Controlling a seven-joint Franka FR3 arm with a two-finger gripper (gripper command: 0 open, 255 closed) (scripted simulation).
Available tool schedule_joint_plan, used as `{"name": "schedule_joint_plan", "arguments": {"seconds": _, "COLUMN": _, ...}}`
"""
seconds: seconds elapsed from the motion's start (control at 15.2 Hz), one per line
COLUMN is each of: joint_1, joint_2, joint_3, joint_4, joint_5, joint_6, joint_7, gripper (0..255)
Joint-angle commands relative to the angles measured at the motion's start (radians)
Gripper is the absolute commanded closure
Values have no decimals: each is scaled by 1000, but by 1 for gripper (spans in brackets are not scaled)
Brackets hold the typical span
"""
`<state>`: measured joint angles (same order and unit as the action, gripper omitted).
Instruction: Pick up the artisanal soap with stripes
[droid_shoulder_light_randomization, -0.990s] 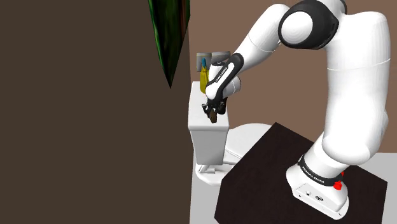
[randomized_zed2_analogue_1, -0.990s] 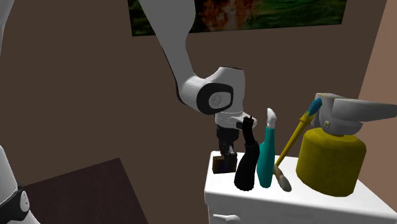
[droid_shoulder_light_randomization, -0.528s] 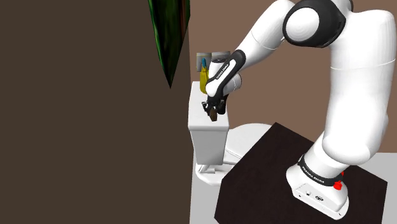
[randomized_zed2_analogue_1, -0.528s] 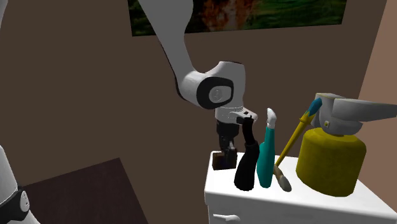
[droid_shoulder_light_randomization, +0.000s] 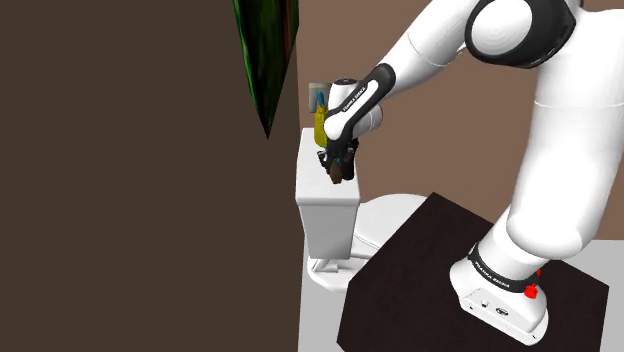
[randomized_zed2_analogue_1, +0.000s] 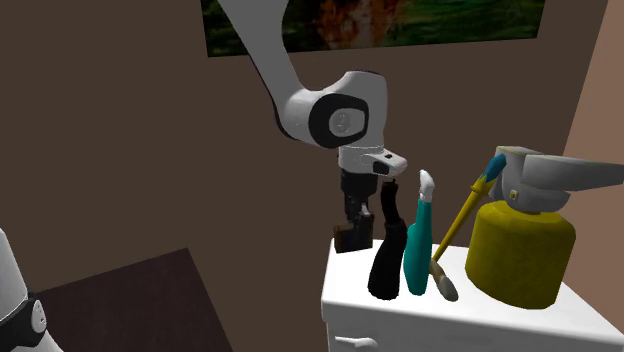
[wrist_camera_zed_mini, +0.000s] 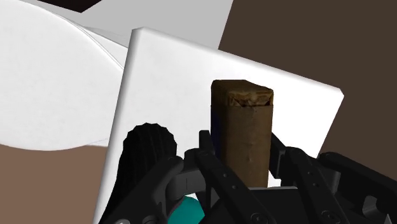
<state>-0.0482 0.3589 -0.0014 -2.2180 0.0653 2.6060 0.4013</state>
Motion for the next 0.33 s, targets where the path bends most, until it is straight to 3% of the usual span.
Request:
{"name": "schedule_joint_plan", "arguments": {"seconds": 0.0, "joint_1": 0, "joint_2": -22, "joint_3": -1, "joint_4": 2, "joint_5": -2, "joint_6": -24, "joint_7": 1, "gripper": 255}}
{"name": "schedule_joint_plan", "arguments": {"seconds": 0.26, "joint_1": 1, "joint_2": -46, "joint_3": -2, "joint_4": 2, "joint_5": -4, "joint_6": -49, "joint_7": 3, "gripper": 255}}
